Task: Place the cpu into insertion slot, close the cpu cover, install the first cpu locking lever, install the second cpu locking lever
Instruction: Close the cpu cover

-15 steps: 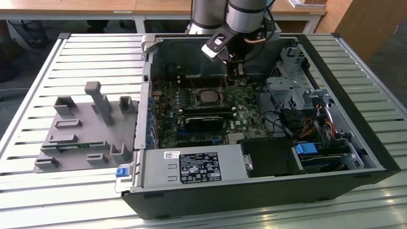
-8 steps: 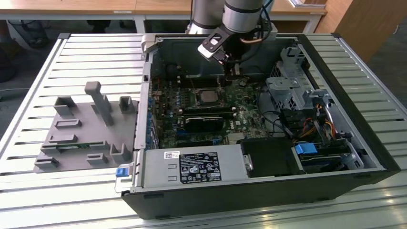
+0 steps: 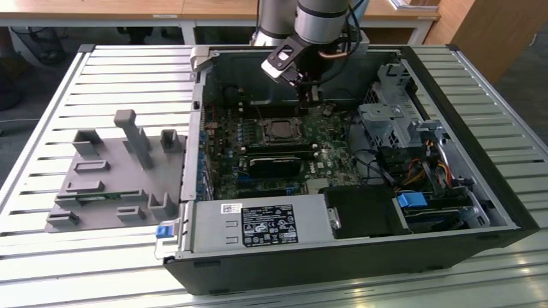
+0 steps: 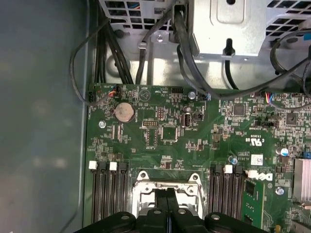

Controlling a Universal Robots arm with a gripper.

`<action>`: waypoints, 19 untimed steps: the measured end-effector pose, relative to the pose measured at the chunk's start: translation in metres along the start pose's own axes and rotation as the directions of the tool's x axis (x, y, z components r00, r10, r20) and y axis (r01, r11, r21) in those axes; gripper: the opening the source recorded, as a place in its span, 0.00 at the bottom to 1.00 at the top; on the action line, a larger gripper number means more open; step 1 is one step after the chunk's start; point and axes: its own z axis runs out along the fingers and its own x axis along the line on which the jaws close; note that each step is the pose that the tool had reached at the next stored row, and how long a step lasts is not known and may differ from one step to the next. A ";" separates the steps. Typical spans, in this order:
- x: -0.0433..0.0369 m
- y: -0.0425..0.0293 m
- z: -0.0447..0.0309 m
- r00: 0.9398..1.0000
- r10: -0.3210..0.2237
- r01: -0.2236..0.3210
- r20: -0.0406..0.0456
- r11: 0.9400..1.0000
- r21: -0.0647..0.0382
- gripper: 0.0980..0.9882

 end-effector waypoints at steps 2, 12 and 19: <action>0.0000 -0.0014 0.0000 1.000 0.000 0.000 0.000 1.000 0.000 0.02; 0.0002 -0.0058 0.0002 1.000 0.000 0.000 0.000 1.000 0.000 0.02; 0.0003 -0.0121 0.0032 1.000 0.001 -0.001 0.000 1.000 0.000 0.02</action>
